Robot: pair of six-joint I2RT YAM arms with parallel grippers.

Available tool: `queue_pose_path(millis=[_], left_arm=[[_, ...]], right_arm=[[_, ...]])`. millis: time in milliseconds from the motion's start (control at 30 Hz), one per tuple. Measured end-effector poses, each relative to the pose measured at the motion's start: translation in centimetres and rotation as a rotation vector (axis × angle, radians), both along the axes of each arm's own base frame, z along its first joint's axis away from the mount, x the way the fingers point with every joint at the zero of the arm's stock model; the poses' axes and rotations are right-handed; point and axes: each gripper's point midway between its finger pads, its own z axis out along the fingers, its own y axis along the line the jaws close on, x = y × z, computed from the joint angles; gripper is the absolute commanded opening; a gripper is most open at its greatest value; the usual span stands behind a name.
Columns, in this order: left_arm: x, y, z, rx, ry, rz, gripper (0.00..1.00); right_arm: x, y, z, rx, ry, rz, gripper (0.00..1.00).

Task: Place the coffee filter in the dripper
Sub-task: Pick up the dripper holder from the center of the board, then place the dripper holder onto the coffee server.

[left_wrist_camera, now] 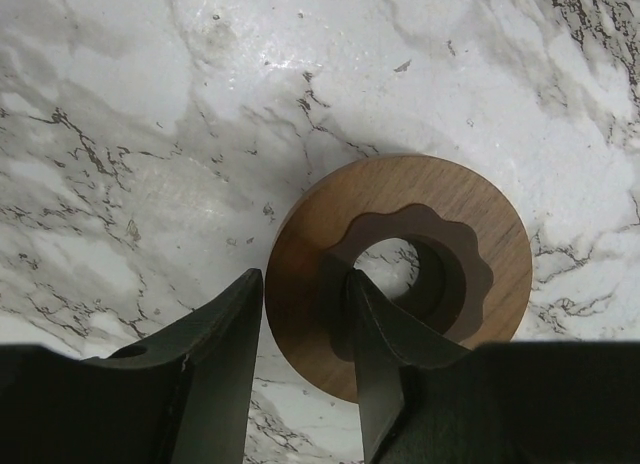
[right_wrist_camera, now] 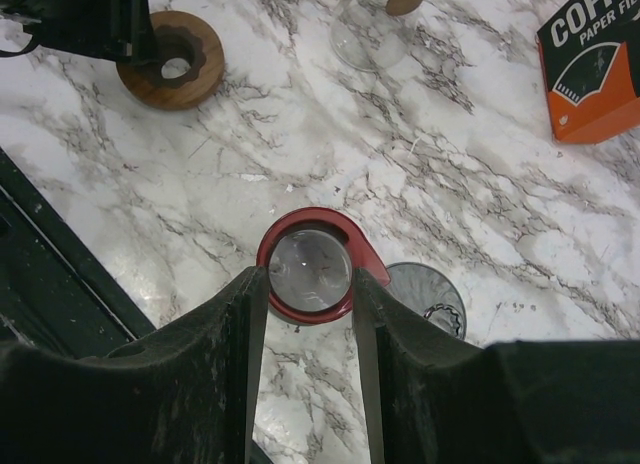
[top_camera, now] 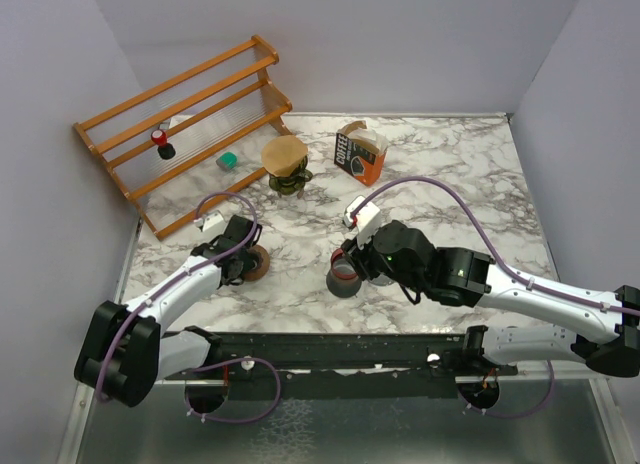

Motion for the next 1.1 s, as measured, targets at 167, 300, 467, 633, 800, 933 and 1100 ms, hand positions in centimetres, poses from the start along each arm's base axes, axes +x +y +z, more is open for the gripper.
queue_pose_path(millis=[167,300,467,633,800,933,1100], left_arm=[[0.1,-0.1,0.0,0.000,-0.001,-0.012,0.22],[0.1,-0.1,0.0,0.002,-0.001,-0.020,0.06],[0.2,-0.1,0.1,0.005,-0.004,-0.030,0.00],[0.2,-0.4,0.9,-0.010,-0.024,-0.059,0.00],[0.3,-1.2,2.5,-0.040,-0.044,-0.119,0.00],[0.5,-2.5,4.7,-0.086,-0.071,-0.199,0.00],[0.2,-4.4,7.8,-0.159,-0.102,-0.321,0.00]], right_arm=[[0.0,0.0,0.0,0.003,0.003,-0.001,0.44],[-0.1,0.1,0.0,0.008,0.008,-0.003,0.43],[-0.1,0.1,0.0,0.012,0.011,-0.006,0.44],[-0.1,0.1,0.0,0.013,0.012,-0.007,0.44],[-0.1,0.1,0.1,0.014,0.014,-0.008,0.44],[-0.2,-0.2,0.6,0.014,0.014,-0.012,0.44],[-0.1,-0.8,2.4,0.030,-0.001,-0.029,0.44]])
